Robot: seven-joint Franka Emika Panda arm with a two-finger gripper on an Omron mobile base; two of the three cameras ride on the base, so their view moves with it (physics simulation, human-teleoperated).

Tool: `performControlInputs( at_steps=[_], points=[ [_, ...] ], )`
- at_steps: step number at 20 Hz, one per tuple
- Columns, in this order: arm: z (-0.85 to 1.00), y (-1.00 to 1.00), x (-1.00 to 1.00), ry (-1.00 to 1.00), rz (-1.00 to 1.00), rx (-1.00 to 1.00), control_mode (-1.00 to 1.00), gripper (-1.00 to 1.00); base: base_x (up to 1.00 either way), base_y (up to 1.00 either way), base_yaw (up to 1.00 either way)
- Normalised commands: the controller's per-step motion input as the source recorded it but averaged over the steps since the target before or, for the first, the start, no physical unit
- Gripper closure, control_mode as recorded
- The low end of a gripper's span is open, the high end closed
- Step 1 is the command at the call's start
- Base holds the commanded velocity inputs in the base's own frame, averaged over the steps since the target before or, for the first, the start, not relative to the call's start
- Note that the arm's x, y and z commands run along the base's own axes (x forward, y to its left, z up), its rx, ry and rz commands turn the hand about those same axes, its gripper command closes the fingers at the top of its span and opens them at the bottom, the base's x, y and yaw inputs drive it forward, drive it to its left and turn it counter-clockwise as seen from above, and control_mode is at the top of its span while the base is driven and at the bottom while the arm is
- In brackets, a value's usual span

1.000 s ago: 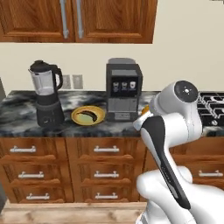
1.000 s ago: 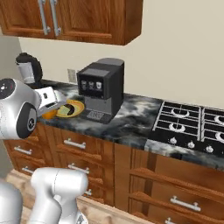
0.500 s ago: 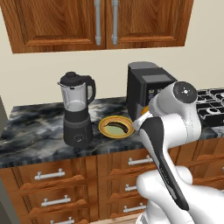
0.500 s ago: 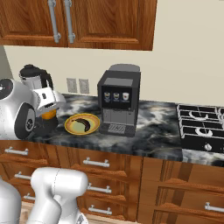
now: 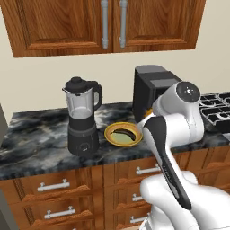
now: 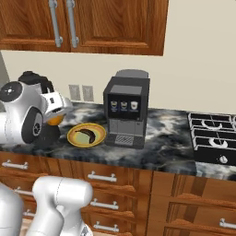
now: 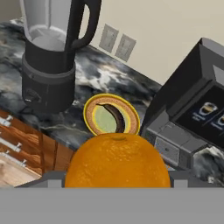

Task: Pick the banana and orange from the fridge and place them on the plate next to the blender to make a fruit smoothie.

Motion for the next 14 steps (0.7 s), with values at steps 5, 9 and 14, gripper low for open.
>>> performControlInputs(
  at_steps=[5, 9, 14],
  points=[
    [-0.91, 0.0, 0.95, 0.42, 0.0, 0.04, -1.0, 1.0, 0.0, 0.0, 0.0],
    [-0.92, 0.2, 0.93, 0.36, -0.03, -0.07, -1.0, 1.0, 0.0, 0.0, 0.0],
    [-0.52, 0.16, 0.47, 0.1, 0.0, -0.06, -1.0, 1.0, 0.0, 0.0, 0.0]
  ],
)
